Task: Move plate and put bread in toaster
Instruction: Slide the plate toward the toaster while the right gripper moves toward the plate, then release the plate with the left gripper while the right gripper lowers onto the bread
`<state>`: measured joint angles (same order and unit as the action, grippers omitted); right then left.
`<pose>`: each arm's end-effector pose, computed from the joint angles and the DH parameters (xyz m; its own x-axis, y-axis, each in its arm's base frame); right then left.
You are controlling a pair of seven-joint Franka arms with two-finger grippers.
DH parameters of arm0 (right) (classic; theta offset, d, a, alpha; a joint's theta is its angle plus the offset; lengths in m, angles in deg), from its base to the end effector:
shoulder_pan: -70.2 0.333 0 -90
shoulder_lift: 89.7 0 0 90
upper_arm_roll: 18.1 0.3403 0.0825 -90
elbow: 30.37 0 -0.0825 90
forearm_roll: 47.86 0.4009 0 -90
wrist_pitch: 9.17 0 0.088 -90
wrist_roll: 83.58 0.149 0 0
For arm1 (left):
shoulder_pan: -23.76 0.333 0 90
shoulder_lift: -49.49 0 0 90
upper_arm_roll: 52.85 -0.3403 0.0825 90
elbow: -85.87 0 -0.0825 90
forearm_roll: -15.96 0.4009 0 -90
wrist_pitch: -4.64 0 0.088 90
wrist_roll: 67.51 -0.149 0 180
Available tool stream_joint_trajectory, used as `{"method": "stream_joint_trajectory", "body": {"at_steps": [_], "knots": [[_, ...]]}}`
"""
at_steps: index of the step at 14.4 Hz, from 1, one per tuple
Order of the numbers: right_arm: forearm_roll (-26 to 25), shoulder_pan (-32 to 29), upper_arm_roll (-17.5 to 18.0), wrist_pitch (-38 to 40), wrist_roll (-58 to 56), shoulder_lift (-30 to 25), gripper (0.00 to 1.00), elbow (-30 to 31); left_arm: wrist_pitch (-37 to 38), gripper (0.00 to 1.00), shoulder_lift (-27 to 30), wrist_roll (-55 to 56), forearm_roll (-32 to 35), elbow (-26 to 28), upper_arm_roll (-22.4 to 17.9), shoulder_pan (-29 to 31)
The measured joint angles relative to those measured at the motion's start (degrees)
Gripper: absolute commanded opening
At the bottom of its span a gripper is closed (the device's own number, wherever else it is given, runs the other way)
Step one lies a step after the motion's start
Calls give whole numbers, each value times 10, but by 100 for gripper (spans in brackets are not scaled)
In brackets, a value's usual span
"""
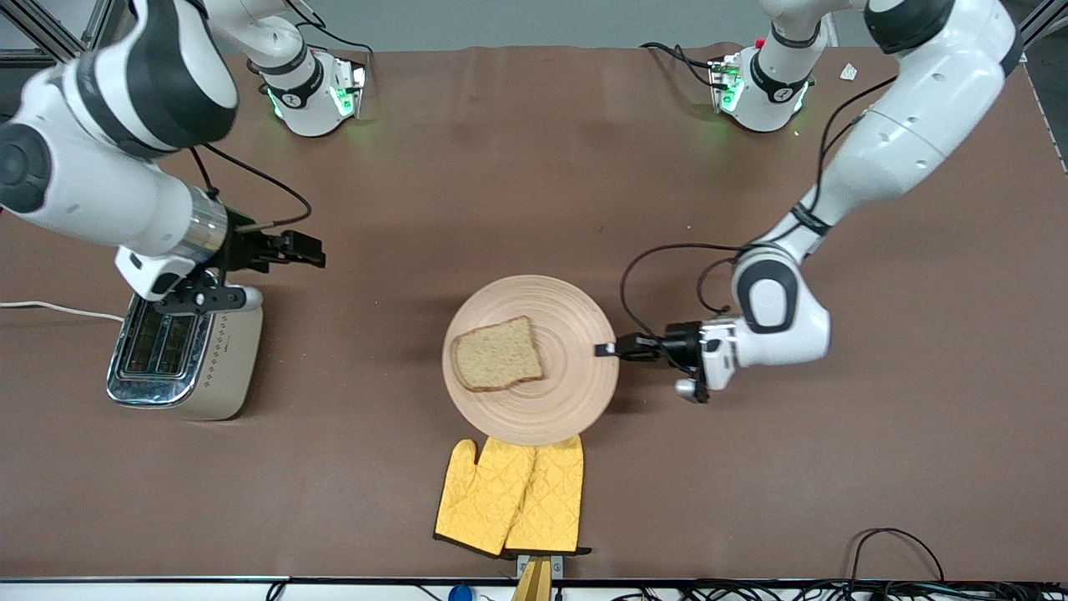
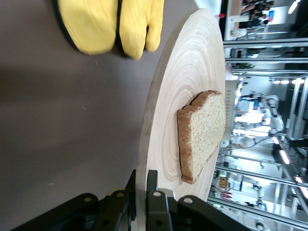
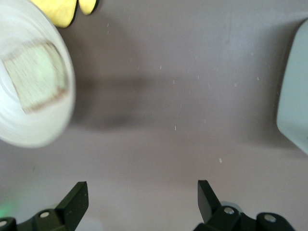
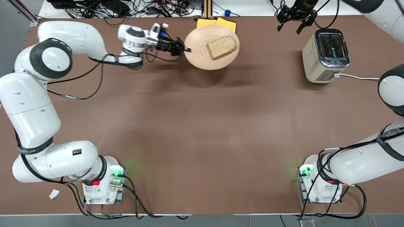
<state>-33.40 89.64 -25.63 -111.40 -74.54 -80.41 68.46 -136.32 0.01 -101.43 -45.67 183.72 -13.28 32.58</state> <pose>0.5957 0.1618 0.4560 0.9903 -0.0014 -0.1392 -0.0291 -0.9799 -0.1975 0.6332 -0.3440 0.1734 0.9988 -0.0134 -0.0467 0.0367 -0.4211 0.9063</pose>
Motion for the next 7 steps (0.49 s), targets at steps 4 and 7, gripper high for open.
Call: {"method": "stream_joint_trajectory", "body": {"at_steps": [4, 7], "knots": [[0, 1, -2, -89, 0, 35, 100, 47, -81, 1, -27, 0, -22, 3, -2, -65], [0, 14, 0, -152, 0, 85, 100, 49, -100, 3, -43, -3, -43, 5, -2, -74]]}}
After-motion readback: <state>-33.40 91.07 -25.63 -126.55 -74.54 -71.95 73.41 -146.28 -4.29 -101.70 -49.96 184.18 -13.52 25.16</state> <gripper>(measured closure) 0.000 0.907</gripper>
